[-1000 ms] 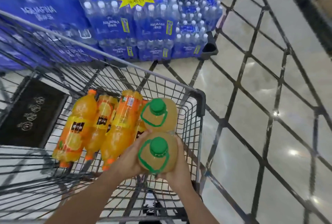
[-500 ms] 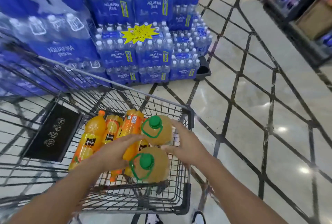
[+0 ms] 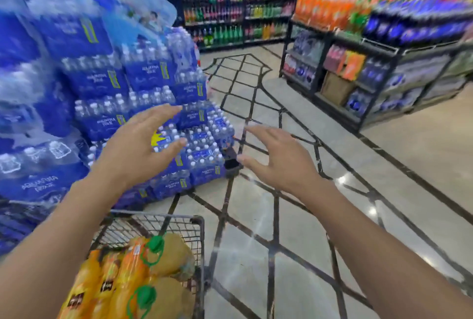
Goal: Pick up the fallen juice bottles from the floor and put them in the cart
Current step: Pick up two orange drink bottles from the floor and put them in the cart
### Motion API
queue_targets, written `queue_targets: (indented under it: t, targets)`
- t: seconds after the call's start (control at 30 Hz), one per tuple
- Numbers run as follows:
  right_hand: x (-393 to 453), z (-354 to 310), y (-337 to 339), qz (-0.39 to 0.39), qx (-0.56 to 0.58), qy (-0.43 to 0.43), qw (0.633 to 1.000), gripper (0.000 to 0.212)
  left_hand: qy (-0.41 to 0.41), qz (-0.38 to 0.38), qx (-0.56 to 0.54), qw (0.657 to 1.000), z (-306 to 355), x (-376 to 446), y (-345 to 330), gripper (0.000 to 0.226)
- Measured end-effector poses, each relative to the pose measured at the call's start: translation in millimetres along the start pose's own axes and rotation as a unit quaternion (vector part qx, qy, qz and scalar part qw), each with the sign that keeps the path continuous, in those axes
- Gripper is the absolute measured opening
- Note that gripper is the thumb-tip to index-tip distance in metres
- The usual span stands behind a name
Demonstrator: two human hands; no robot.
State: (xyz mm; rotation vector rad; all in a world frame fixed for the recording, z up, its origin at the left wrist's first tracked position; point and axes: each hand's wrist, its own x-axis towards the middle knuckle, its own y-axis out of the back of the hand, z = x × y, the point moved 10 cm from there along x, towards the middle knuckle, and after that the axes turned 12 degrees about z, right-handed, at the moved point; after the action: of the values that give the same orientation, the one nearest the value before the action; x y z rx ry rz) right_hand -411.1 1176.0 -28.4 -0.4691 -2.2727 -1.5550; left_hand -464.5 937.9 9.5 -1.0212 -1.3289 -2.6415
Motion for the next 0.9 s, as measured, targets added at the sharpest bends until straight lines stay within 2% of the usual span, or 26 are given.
queue_targets:
  t: [0.27, 0.47, 0.63, 0.8, 0.9]
  targets:
    - [-42.4, 76.4, 138.9, 0.111, -0.082, -0.106, 0.985, 0.072, -0.129, -0.014, -0.052, 0.99, 146.6, 46.0, -29.7, 0.071]
    - [-146.6, 95.0, 214.4, 0.194, -0.151, -0.223, 0.943, 0.07, -0.256, -0.076, -0.139, 0.954, 250.5, 26.5, -61.8, 0.071]
    - [-268.9, 68.2, 258.0, 0.226, -0.222, -0.344, 0.884, 0.07, -0.377, -0.126, -0.192, 0.898, 325.2, -35.3, -68.8, 0.071]
    - [-381.2, 14.6, 288.4, 0.233, -0.289, -0.428, 0.824, 0.073, -0.443, -0.175, -0.224, 0.85, 364.2, -118.6, -50.8, 0.071]
    - [-439.1, -28.8, 310.4, 0.247, -0.316, -0.457, 0.793, 0.073, -0.459, -0.195, -0.239, 0.833, 371.9, -167.7, -31.5, 0.068]
